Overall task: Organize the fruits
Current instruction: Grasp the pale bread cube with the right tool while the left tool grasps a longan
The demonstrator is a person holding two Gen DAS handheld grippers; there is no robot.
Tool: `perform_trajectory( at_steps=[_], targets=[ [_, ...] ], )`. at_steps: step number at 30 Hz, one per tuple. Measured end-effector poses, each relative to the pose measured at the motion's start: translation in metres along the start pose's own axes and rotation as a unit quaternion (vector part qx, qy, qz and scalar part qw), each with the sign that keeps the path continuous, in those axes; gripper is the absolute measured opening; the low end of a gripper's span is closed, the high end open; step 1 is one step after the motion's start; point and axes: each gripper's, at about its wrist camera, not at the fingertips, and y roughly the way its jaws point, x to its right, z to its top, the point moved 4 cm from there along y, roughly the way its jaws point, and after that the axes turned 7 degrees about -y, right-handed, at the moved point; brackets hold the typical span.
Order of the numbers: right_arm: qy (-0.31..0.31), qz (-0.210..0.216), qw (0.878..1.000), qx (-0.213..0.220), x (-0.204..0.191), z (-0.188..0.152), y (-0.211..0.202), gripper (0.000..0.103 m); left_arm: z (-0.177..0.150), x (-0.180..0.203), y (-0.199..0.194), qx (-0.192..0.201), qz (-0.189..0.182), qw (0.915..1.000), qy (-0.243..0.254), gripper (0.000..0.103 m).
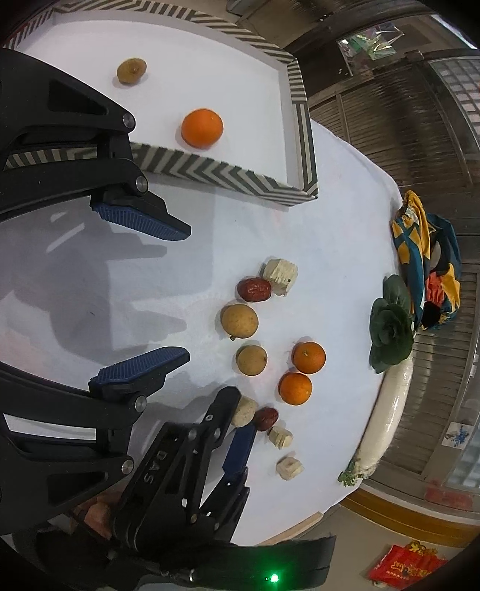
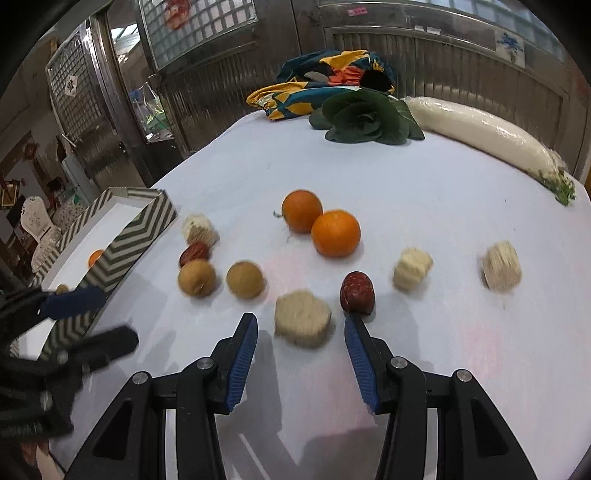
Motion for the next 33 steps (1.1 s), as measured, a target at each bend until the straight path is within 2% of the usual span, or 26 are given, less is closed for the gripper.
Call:
perform_trajectory(
  at_steps=[2,3,15,21,23,25,27,33],
  targets=[
    [-0.01,-0.015,1.0,-0.003,0.001,0.002,0.003,0.031,0.002,0.002,0.004,0.0,0.005,1.0,-0.003,0.06],
    [-0.015,-0.016,1.0,-0.001,0.001,0.002,0.001,0.03,0.004,0.003,0.006,0.0,0.006,1.0,-0.006,0.06],
    [0.007,0.001,1.0,0.026,0.022,-0.003,-0.026,0.03,0.023,0.011,0.033,0.007,0.019,0.9993,-0.031,0.06],
    [0.018,0.009,1.0,0.023,0.029,-0.003,-0.026,0.03,0.03,0.015,0.049,0.011,0.022,0.9993,-0.028,0.06],
    [0.019,0.011,0.999,0.024,0.03,-0.002,-0.026,0.03,0.03,0.015,0.053,0.011,0.018,0.9995,-0.024,0.052],
    [0.019,0.013,0.999,0.026,0.031,-0.002,-0.026,0.03,0.031,0.014,0.051,0.021,0.018,0.9993,-0.023,0.036],
    [0.018,0.016,0.999,0.029,0.03,-0.002,-0.027,0.03,0.03,0.014,0.05,0.02,0.006,0.9995,-0.025,0.027],
    [0.015,0.021,0.999,0.02,0.024,-0.005,-0.027,0.03,0.013,0.022,0.032,0.029,-0.007,0.9996,-0.001,0.026]
  ],
)
